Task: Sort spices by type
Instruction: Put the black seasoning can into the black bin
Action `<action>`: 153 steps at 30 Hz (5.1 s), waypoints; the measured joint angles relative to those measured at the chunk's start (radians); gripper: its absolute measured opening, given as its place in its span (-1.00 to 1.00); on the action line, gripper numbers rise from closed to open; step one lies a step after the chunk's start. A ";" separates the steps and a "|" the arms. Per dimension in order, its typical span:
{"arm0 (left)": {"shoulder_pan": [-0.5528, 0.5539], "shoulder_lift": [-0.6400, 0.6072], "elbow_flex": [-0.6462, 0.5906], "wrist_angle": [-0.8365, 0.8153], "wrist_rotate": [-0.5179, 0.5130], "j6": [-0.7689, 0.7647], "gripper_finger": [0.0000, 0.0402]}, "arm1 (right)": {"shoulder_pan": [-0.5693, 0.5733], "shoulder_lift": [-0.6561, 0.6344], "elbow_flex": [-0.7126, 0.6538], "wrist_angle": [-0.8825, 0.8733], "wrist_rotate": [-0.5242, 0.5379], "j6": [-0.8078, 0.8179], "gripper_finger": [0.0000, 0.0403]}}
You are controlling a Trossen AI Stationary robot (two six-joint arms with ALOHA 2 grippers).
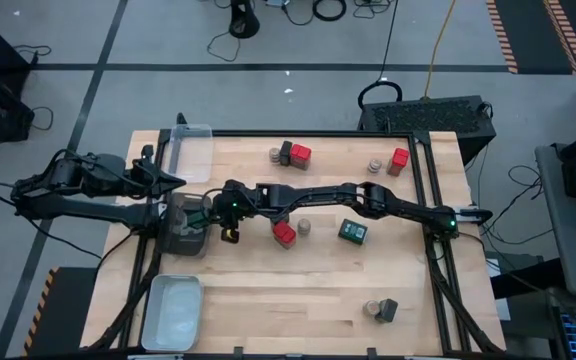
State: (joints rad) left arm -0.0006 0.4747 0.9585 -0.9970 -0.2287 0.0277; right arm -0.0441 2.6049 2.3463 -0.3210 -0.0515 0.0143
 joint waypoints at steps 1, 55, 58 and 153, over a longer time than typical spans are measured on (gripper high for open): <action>0.000 0.000 0.000 0.000 0.000 0.000 -0.90 | 0.000 0.000 0.000 0.000 0.000 -0.001 -0.35; 0.000 0.172 0.028 -0.162 0.102 -0.049 -0.90 | -0.034 -0.103 0.000 -0.221 -0.003 -0.227 -0.01; 0.000 0.233 0.031 -0.230 0.150 -0.050 -0.88 | -0.044 -0.110 0.000 -0.253 -0.005 -0.235 -0.01; 0.000 0.822 -0.125 -0.475 0.201 0.004 0.01 | -0.157 -0.780 -1.061 0.634 -0.182 -0.288 -0.76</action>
State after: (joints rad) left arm -0.0006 1.2966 0.8333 -1.4721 -0.0280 0.0315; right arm -0.2006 1.8248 1.2857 0.3134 -0.2339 -0.2736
